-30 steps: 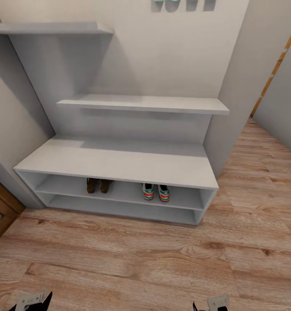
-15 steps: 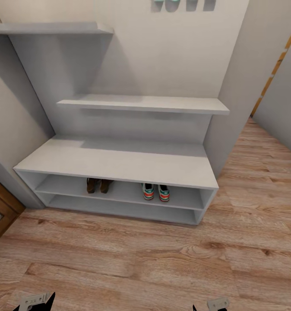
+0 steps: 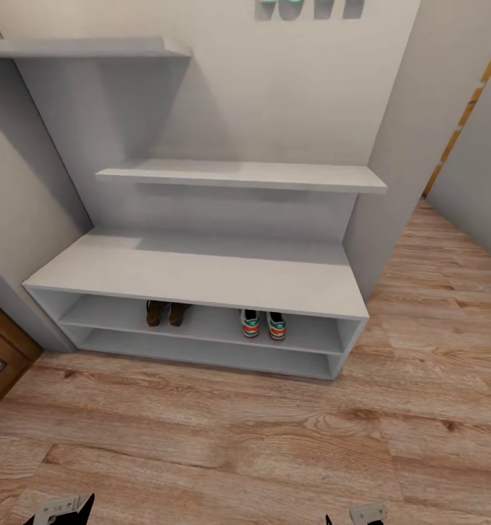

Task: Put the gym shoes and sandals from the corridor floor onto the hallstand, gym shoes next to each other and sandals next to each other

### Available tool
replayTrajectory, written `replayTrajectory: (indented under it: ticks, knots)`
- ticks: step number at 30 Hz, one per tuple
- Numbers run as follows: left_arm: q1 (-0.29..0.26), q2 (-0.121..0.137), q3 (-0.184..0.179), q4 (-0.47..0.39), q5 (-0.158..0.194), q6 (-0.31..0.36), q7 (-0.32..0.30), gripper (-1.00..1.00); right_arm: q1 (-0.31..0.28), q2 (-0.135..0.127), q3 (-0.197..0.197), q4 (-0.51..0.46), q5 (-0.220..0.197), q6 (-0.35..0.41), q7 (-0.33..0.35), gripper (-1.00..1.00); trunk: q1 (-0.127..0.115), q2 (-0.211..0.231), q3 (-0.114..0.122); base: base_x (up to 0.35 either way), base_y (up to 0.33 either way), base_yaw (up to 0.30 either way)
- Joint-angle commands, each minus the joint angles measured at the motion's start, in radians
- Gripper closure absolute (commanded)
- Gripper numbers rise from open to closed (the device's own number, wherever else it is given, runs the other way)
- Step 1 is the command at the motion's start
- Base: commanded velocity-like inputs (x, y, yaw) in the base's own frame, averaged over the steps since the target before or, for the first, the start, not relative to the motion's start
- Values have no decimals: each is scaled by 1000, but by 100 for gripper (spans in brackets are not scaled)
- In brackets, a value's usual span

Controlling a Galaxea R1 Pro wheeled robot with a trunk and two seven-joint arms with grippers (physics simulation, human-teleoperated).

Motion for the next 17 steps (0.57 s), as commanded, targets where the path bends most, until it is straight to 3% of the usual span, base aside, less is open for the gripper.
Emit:
replayTrajectory:
  ticks: [1, 17]
  knots:
    - [-1, -1, 8, 1, 4, 0, -11, -100, -1, 0, -4, 1, 11, -3, -6, -100, 0, 0, -1, 0, 0, 0]
    - [-1, -3, 12, -12, 8, -2, -11, -100, -1, 0, -4, 1, 10, -2, -6, -100, 0, 0, -1, 0, 0, 0]
